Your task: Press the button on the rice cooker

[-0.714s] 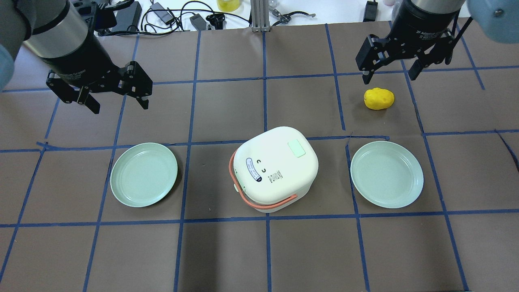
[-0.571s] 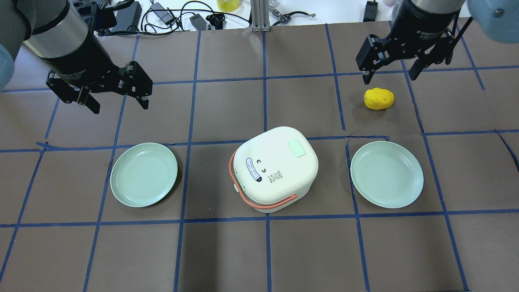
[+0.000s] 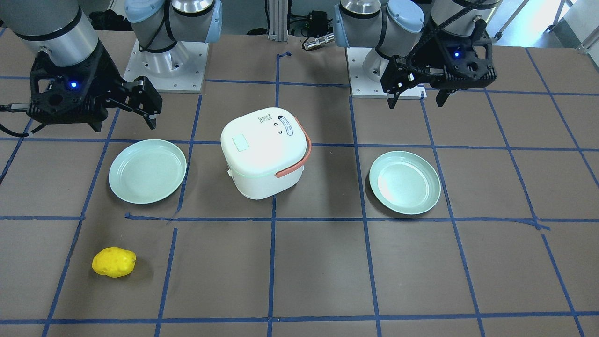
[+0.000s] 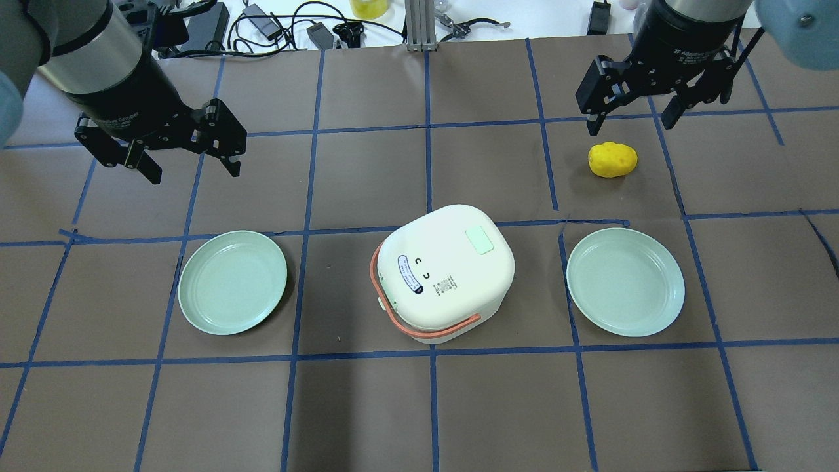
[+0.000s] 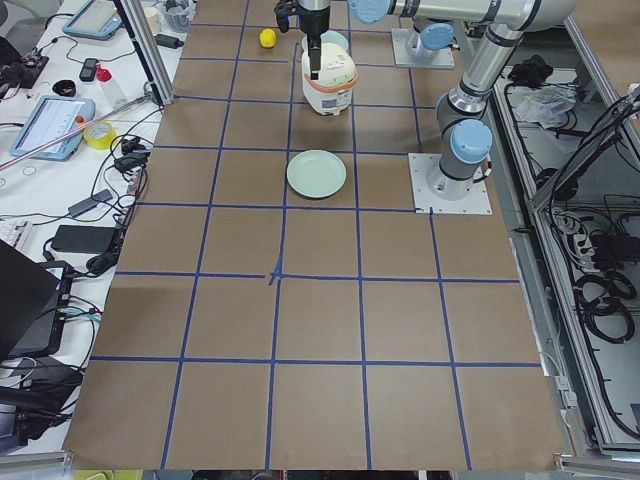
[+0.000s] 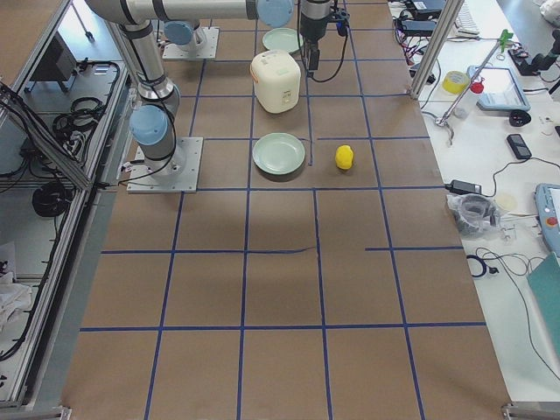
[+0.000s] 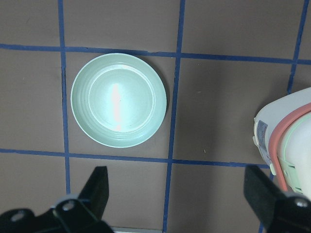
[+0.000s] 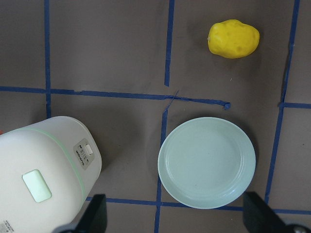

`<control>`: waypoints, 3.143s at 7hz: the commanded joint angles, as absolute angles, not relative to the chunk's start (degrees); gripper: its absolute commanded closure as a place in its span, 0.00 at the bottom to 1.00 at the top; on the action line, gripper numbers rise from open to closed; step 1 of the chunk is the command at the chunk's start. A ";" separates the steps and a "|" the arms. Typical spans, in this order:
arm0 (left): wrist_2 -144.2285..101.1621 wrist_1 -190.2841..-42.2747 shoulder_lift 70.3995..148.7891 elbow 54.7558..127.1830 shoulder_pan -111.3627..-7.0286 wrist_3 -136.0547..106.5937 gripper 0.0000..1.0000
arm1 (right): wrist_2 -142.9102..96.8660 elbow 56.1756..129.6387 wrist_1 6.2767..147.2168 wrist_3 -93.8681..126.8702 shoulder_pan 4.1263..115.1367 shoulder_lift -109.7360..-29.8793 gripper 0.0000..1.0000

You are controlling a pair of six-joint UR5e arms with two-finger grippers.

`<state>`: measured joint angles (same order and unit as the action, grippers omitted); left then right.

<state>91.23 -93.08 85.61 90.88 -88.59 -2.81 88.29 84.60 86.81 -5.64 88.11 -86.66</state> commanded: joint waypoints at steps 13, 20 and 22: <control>91.23 -93.08 85.61 90.88 -88.59 -2.81 0.00 | 85.89 86.31 88.24 6.68 98.44 -85.34 0.70; 91.23 -93.08 85.69 90.88 -88.59 -2.81 0.00 | 80.42 91.05 92.63 11.07 102.99 -80.43 1.00; 91.23 -93.08 85.61 90.88 -88.59 -2.81 0.00 | 80.42 91.75 92.64 11.07 103.80 -79.46 1.00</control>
<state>91.23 -93.08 85.63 90.88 -88.59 -2.81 80.43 91.26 92.53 10.99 103.29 -80.21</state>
